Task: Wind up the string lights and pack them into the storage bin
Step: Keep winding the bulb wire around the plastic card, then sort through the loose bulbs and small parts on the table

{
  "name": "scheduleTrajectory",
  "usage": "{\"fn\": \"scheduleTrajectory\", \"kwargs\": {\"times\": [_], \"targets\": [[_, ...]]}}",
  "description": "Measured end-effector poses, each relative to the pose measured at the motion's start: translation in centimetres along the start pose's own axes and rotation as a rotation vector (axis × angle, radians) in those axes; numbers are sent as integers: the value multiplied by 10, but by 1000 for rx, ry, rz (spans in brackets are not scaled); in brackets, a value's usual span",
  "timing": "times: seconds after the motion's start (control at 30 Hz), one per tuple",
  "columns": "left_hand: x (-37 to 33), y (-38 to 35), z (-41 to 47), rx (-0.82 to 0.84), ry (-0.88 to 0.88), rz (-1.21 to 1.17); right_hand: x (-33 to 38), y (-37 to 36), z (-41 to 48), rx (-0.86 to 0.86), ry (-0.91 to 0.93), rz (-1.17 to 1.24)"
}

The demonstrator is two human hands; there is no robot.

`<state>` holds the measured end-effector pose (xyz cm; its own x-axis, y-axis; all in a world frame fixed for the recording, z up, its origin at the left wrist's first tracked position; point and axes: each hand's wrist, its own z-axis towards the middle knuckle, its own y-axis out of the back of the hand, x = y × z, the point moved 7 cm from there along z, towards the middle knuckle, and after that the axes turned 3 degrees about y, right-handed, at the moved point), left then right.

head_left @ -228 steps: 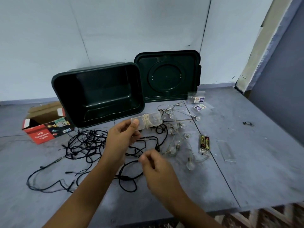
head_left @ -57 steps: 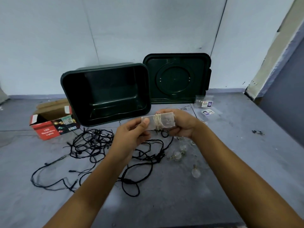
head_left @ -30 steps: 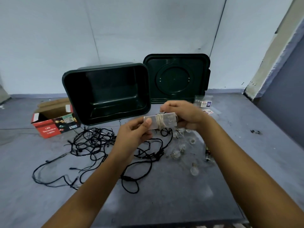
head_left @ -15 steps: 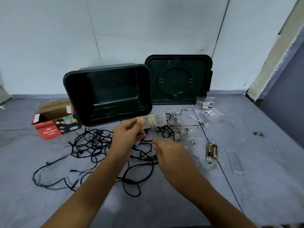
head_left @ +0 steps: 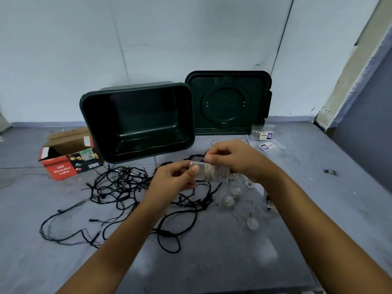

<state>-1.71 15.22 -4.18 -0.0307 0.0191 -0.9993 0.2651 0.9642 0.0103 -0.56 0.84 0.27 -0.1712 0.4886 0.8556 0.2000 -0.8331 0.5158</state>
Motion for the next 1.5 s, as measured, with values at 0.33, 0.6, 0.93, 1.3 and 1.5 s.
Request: {"fn": "scheduleTrajectory", "kwargs": {"times": [0.33, 0.6, 0.93, 1.3, 1.5], "targets": [[2, -7, -1, 8, 6, 39, -21, 0, -14, -184, -82, 103], [1, -11, 4, 4, 13, 32, 2, 2, -28, -344, 80, -474], [-7, -50, 26, 256, 85, 194, -36, 26, -42, -83, -105, -169], [-1, -187, 194, 224, 58, 686, -132, 107, -86, -660, -506, 562], [36, -240, 238, 299, 27, 1106, -159, 131, -81, -686, -492, 607]]}}
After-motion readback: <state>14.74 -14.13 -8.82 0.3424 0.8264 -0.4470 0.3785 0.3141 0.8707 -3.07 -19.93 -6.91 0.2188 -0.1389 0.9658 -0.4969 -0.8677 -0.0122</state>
